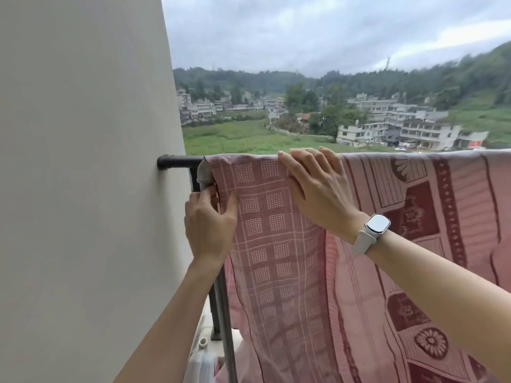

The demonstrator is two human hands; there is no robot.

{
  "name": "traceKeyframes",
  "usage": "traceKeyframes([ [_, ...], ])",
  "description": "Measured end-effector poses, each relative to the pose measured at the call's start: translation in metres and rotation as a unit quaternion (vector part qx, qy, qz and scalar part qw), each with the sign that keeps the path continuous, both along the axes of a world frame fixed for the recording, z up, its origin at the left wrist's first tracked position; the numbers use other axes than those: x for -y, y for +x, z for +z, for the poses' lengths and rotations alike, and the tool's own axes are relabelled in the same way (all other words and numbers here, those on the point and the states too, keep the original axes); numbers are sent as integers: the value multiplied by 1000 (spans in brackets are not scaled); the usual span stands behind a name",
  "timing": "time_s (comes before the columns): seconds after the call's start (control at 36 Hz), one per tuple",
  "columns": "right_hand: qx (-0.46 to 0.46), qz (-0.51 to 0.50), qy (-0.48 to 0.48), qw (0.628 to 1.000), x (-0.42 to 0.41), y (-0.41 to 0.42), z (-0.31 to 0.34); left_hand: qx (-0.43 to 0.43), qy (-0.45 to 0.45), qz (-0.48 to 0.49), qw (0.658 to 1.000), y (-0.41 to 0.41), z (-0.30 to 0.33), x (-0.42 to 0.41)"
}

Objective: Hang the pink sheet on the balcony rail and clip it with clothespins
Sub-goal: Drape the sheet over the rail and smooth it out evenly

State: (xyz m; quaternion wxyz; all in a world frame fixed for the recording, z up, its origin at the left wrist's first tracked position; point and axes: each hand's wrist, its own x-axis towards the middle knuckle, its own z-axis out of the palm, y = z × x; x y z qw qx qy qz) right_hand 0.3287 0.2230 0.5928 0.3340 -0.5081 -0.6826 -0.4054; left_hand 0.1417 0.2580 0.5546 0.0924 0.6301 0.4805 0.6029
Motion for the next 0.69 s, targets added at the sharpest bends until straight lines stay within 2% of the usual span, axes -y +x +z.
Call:
traceKeyframes([
  [0.28,-87,1,6,996,18,41,13,124,76,-2,989,9,41,-12],
  [0.47,-193,6,-14,981,24,42,35,119,69,35,990,14,67,-23],
  [0.69,-207,-24,-14,978,26,50,45,100,51,62,992,16,76,-28],
])
